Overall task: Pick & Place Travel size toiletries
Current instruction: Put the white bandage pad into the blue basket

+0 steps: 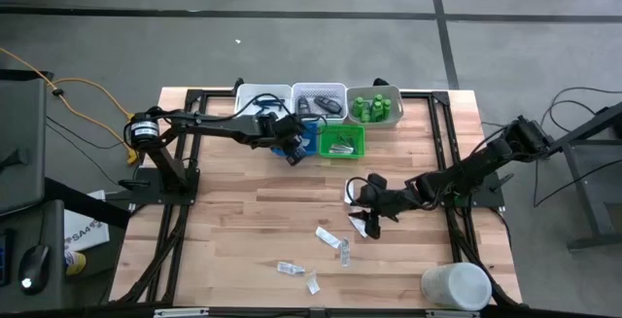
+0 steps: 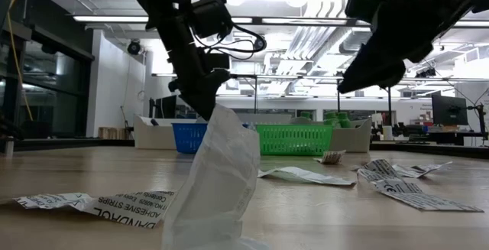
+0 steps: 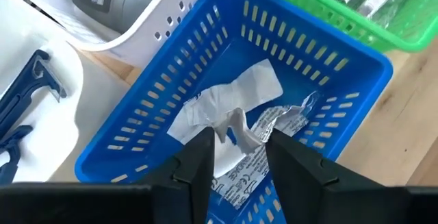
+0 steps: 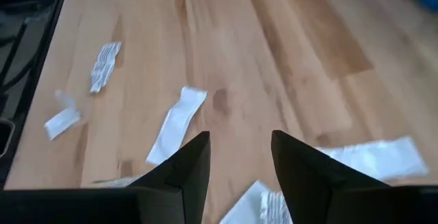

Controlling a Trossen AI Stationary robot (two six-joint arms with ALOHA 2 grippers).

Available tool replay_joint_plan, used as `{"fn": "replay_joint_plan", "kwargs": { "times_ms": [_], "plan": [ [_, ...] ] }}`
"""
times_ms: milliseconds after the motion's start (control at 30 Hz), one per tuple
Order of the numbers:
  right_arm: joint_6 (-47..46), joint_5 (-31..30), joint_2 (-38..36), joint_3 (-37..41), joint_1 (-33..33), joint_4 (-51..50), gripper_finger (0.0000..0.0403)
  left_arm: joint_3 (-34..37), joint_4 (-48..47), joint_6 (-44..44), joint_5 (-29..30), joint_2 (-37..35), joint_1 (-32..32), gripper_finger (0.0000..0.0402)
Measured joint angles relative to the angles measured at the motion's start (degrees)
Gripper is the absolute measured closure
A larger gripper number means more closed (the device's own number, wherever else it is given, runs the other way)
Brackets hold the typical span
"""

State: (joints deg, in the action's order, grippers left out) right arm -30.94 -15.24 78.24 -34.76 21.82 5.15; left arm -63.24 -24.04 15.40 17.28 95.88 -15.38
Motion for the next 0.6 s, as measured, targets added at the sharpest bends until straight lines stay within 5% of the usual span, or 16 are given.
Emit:
{"fn": "replay_joint_plan", "kwargs": {
  "times_ms": [200, 600],
  "plan": [
    [-3.6, 0.6, 0.0, 0.0, -0.1, -1.5, 0.0254, 0.0, -0.5, -3.3, 0.3, 0.0, 0.0, 0.0270],
    [11.5, -2.1, 0.0, 0.0, -0.9, -2.4, 0.0254, 0.0, -0.1, -10.9, 1.9, 0.0, 0.0, 0.0270]
  ]
}}
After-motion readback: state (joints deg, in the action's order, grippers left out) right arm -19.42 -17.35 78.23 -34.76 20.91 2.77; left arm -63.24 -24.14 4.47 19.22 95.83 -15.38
